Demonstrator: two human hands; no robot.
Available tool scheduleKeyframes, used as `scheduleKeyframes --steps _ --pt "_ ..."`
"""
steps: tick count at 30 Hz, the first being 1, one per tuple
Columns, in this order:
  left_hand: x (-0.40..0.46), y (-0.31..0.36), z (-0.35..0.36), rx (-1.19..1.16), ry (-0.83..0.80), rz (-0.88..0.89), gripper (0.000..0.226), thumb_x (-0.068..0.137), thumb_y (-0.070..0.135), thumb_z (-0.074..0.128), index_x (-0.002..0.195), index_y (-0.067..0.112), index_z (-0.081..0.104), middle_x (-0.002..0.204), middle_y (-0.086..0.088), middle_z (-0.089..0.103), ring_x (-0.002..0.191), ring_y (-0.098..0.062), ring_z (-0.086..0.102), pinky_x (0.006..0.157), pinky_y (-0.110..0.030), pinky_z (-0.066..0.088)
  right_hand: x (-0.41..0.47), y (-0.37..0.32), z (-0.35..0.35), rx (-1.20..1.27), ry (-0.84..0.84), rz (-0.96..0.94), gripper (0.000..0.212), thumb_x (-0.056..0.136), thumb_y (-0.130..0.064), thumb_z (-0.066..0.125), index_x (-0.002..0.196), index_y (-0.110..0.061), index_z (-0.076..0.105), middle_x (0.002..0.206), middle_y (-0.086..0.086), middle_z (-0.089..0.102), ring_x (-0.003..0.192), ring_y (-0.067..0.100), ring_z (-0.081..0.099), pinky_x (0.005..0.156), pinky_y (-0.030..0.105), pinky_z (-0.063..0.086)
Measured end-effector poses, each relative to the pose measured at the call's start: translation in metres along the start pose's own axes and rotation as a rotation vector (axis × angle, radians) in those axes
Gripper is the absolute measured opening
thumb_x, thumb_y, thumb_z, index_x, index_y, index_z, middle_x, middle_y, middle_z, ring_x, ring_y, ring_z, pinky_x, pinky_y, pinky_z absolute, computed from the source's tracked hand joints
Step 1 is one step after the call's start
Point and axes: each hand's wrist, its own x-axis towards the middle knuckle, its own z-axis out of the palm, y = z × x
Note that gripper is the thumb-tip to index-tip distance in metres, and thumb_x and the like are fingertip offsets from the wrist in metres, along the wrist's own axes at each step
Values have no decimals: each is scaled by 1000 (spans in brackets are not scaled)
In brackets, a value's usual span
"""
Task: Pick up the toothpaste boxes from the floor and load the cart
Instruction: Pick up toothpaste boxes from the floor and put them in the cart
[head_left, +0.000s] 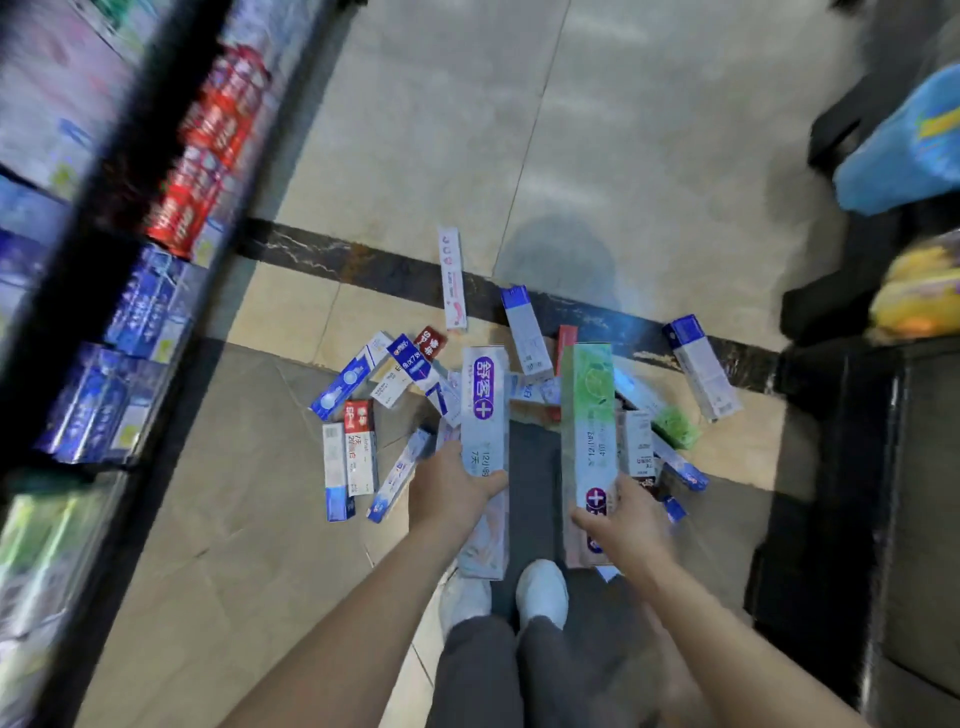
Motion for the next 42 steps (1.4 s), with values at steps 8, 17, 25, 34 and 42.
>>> scheduleKeyframes --steps 8,17,25,34,42 --pt "-181 76 -134 -19 97 126 36 77 31 73 107 12 63 104 -8 68 91 -26 64 70 -29 48 -197 -77 -120 101 29 -92 42 76 -30 74 69 -18 35 65 -1 42 66 20 43 57 33 28" --pt "-343 72 -196 -80 187 261 22 70 37 73 81 23 59 93 -2 69 79 -22 66 64 -31 56 -360 -78 -175 130 84 -359 19 73 -25 75 83 -20 60 83 0 67 81 20 64 68 31 48" --pt "-461 0 -191 -160 372 273 34 79 34 69 108 16 66 117 -7 67 102 -25 64 77 -29 51 -450 -10 -172 50 76 -460 29 77 -29 74 101 -19 62 91 6 71 77 20 68 70 37 57" --pt "-606 -159 -182 -321 541 108 30 79 33 68 104 16 69 111 -7 70 97 -25 67 75 -29 53 -587 42 -86 -165 28 -688 37 77 -25 74 110 -11 64 103 12 71 76 20 61 63 30 52" --pt "-734 -348 -223 -472 732 -37 23 77 34 67 93 17 69 97 -7 71 92 -25 67 66 -28 47 -736 24 62 -421 -128 -902 16 79 -29 70 78 -14 66 89 11 68 79 23 60 68 26 51"
